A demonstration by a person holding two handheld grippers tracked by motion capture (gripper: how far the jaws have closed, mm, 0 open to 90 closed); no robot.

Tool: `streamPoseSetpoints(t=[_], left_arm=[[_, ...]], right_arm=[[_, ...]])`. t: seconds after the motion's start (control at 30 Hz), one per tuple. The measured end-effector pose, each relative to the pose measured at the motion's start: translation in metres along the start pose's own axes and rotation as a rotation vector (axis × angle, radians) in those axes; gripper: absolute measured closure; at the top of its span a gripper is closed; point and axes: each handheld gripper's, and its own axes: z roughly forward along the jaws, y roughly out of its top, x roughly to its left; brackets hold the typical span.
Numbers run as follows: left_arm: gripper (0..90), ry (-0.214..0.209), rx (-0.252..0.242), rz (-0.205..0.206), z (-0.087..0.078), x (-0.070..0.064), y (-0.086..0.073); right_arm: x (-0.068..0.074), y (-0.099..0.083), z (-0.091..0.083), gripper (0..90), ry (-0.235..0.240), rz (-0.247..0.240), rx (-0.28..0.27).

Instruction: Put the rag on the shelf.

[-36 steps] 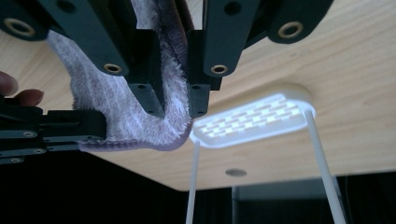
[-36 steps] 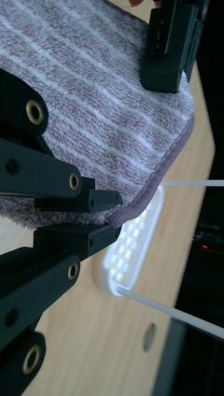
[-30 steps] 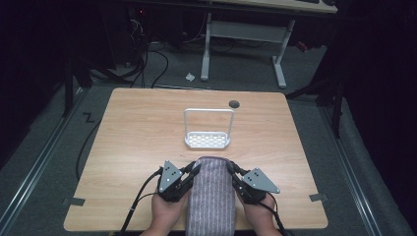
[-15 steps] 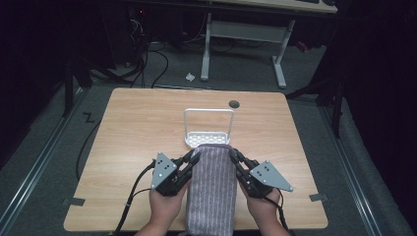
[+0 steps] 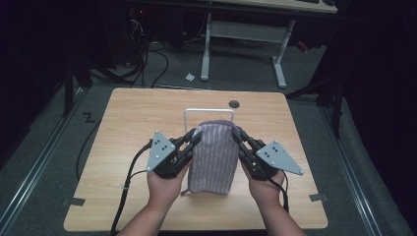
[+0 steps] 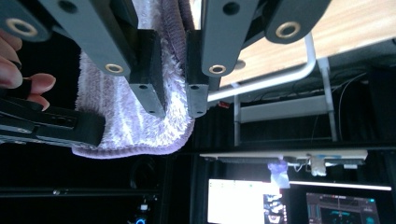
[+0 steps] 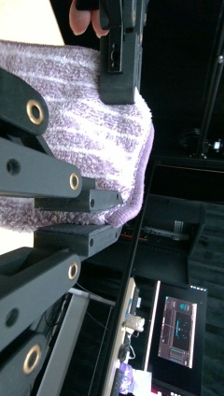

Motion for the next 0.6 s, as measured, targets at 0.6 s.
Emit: streamPoseSetpoints(t=[0.6], left_arm=[[79.8,-0.002,0.005,0.028,0.046,0.03,0.044]], right_arm=[[-0.037,0.042,0.039,84.2,-0.053,0.02,-0.014]])
